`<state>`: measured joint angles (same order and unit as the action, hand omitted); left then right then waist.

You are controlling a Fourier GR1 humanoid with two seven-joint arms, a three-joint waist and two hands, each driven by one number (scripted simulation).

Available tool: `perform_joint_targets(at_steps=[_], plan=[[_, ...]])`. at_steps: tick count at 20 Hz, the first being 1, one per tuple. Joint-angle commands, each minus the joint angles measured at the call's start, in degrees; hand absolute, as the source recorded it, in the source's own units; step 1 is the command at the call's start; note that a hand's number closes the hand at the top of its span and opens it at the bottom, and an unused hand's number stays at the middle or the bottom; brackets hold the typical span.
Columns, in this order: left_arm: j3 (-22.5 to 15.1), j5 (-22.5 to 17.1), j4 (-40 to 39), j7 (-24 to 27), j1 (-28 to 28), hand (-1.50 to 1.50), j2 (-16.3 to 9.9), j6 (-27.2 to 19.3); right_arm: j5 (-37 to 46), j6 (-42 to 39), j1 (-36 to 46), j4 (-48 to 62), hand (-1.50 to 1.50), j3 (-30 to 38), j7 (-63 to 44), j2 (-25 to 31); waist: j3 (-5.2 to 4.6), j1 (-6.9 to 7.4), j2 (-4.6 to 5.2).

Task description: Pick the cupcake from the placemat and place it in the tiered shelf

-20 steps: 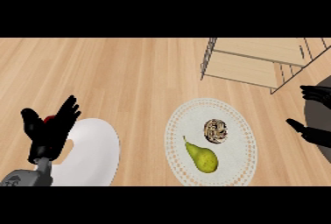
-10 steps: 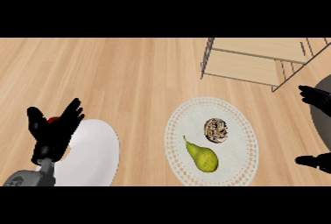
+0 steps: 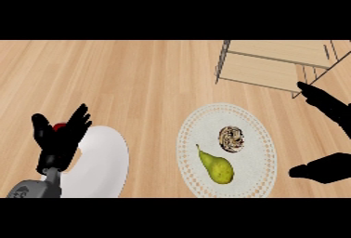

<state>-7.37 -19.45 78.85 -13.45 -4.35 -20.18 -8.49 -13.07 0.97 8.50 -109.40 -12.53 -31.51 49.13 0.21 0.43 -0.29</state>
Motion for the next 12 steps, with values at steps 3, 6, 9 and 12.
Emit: perform_joint_targets(at_steps=[3,6,9,12], plan=[[1.04,-0.47,-1.47,-3.14,0.23,0.00,-0.67,1.36,8.93,3.10,9.03,0.06,-1.50,-6.42,-16.28,-3.35,-0.29,0.45,0.38],[1.71,0.19,2.00,-5.19,0.80,0.00,-1.16,0.12,12.64,2.29,13.81,2.84,-1.50,-9.54,-21.47,-7.78,-0.26,0.55,0.29],[2.28,0.76,-6.36,3.81,1.07,0.00,1.24,3.98,14.89,0.34,14.38,3.95,-1.50,-12.62,-24.28,-10.76,-0.30,-0.01,0.41],[2.09,0.89,-3.27,-0.89,0.89,0.00,1.02,2.11,19.83,1.06,16.79,6.05,-1.50,-18.61,-28.23,-16.42,-0.27,0.31,0.36]])
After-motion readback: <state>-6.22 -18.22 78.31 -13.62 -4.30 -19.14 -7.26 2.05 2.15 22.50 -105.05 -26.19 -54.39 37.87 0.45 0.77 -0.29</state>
